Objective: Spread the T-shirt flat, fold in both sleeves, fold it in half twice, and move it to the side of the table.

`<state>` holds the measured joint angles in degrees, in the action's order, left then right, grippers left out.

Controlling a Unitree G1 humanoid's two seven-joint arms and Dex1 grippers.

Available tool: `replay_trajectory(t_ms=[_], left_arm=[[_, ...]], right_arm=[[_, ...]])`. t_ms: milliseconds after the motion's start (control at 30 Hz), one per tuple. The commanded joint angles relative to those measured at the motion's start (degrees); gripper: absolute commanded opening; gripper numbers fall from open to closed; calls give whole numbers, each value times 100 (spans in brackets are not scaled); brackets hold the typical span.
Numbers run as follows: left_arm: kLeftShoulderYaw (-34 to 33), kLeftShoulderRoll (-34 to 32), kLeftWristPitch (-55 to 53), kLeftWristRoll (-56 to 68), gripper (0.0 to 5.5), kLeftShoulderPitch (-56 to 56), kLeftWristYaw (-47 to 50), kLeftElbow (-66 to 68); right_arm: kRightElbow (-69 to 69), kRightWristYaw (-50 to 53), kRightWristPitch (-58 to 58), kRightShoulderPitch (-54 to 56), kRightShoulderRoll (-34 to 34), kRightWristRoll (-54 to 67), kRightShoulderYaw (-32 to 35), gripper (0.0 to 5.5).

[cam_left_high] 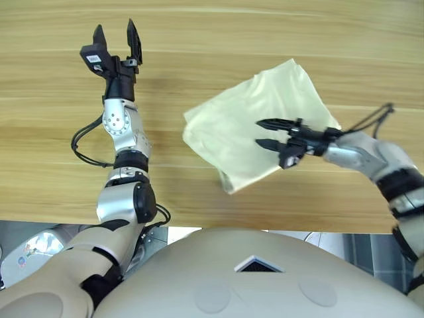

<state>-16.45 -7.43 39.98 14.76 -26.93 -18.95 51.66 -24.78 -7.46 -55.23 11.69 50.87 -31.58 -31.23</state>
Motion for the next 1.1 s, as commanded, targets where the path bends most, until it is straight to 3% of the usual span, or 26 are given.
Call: replay_trajectory(t_ms=[33, 133, 267, 467, 667, 833, 933, 1100], left_arm=[[184, -78, 14, -225, 389, 104, -79, -63], [363, -162, 93, -439, 389, 171, -174, -121], [886, -323, 418, -869, 389, 222, -654, -373], [2242, 2, 229, -1816, 389, -265, -1521, -29], [3611, 1103, -1121, -3138, 389, -683, -1283, 1170], [3928, 1711, -1503, -3265, 389, -491, -1213, 1538], [3893, 1464, -1762, -3308, 389, -525, -746, 1656], [3449, -24, -1540, -3174, 389, 384, -22, 635]], right_arm=[[-124, 279, 486, -868, 577, 58, 774, 296], [-21, 888, 406, -918, 240, 431, 1460, 296], [141, 1284, 353, -717, -720, 2604, 2605, 296], [-163, 723, 1245, -449, -1810, 4183, 3194, 296], [-215, 820, 1833, 93, -2470, 4039, 3534, 296], [-442, 753, 1936, 182, -2651, 3557, 3564, 296], [-513, 754, 1943, 195, -2665, 3289, 3538, 296], [-602, 755, 1906, -40, -2561, 3070, 3701, 296]])
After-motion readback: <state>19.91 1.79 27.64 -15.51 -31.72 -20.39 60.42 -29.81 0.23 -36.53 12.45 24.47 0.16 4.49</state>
